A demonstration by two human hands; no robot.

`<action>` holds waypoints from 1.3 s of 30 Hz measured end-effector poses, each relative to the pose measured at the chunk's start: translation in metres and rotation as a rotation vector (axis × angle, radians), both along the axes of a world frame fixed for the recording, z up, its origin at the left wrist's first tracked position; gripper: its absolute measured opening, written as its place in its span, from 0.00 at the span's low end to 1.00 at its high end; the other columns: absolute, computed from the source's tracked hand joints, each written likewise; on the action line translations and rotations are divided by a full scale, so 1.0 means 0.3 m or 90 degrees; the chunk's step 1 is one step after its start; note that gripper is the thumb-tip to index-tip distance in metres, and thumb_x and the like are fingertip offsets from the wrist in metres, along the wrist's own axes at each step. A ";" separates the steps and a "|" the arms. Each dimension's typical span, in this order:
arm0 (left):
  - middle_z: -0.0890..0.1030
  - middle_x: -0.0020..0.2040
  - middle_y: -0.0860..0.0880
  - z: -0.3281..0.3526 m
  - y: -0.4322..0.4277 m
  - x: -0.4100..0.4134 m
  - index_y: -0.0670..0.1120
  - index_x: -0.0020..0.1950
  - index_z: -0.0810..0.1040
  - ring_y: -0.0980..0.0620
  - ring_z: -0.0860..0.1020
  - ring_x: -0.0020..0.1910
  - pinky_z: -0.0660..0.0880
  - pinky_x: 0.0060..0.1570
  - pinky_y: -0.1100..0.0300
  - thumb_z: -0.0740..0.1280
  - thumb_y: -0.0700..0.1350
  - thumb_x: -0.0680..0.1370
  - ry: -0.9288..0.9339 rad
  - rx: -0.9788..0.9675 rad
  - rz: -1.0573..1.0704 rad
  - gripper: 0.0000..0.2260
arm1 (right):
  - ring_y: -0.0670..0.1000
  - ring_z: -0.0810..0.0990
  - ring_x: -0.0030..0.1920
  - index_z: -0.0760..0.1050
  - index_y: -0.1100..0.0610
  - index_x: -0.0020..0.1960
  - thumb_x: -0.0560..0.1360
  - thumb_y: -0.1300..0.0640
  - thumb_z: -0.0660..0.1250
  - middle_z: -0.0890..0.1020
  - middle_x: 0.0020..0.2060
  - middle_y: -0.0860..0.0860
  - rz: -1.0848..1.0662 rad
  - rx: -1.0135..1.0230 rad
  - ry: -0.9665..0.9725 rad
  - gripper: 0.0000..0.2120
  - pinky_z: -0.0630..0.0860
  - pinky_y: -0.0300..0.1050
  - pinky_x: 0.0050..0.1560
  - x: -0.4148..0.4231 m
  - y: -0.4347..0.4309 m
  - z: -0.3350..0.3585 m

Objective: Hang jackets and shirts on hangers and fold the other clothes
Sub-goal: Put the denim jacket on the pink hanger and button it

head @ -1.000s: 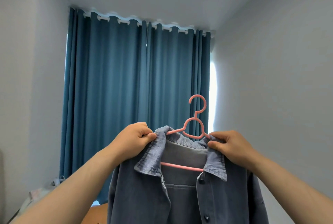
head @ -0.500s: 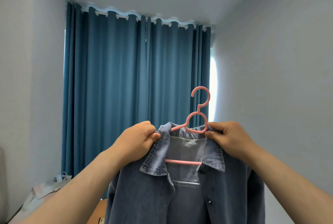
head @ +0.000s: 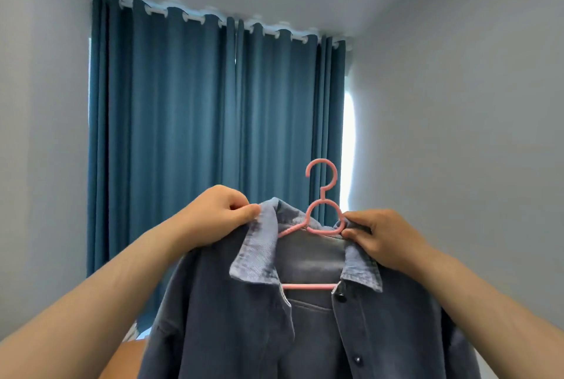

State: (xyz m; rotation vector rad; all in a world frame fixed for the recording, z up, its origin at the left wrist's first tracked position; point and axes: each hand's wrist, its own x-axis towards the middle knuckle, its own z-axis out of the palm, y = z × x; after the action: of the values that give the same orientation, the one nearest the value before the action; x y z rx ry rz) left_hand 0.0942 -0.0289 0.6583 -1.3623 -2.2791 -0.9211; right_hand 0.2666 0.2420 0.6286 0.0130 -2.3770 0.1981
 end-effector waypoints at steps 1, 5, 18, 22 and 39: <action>0.75 0.31 0.52 -0.012 0.000 0.014 0.46 0.34 0.75 0.54 0.72 0.31 0.71 0.36 0.55 0.63 0.60 0.74 -0.052 -0.009 -0.023 0.19 | 0.50 0.79 0.38 0.82 0.50 0.46 0.76 0.55 0.70 0.84 0.36 0.48 0.004 -0.061 0.045 0.02 0.76 0.51 0.43 0.017 0.001 -0.005; 0.79 0.47 0.58 -0.073 0.026 0.024 0.57 0.54 0.76 0.57 0.77 0.49 0.74 0.54 0.55 0.63 0.61 0.74 0.033 -0.050 0.009 0.13 | 0.54 0.80 0.41 0.84 0.47 0.47 0.74 0.57 0.73 0.85 0.38 0.50 0.034 -0.209 0.111 0.06 0.76 0.48 0.46 0.069 -0.054 -0.039; 0.77 0.35 0.55 -0.270 0.137 0.050 0.51 0.36 0.71 0.54 0.75 0.39 0.73 0.43 0.54 0.60 0.56 0.80 0.045 -0.056 -0.023 0.15 | 0.34 0.78 0.53 0.71 0.29 0.60 0.73 0.62 0.71 0.78 0.53 0.26 -0.031 -0.177 -0.145 0.30 0.71 0.28 0.54 0.224 -0.075 -0.124; 0.78 0.35 0.54 -0.344 0.191 0.060 0.49 0.38 0.74 0.53 0.76 0.39 0.72 0.40 0.56 0.59 0.59 0.78 0.012 -0.038 -0.019 0.17 | 0.39 0.80 0.43 0.81 0.47 0.54 0.76 0.55 0.69 0.82 0.41 0.37 -0.141 -0.227 -0.195 0.09 0.71 0.31 0.44 0.272 -0.013 -0.225; 0.78 0.39 0.55 -0.479 0.433 0.258 0.52 0.45 0.74 0.53 0.77 0.41 0.76 0.43 0.50 0.63 0.58 0.69 -0.013 -0.076 -0.080 0.12 | 0.50 0.62 0.29 0.67 0.64 0.30 0.73 0.48 0.71 0.67 0.25 0.53 -0.173 -0.130 -0.071 0.24 0.57 0.45 0.30 0.314 0.372 -0.365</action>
State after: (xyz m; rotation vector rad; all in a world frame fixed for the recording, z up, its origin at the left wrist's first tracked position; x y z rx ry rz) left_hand 0.1717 0.1012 0.5147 -1.5699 -2.3193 -0.8523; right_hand 0.3608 0.3537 0.5191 -0.4245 -2.4265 0.3162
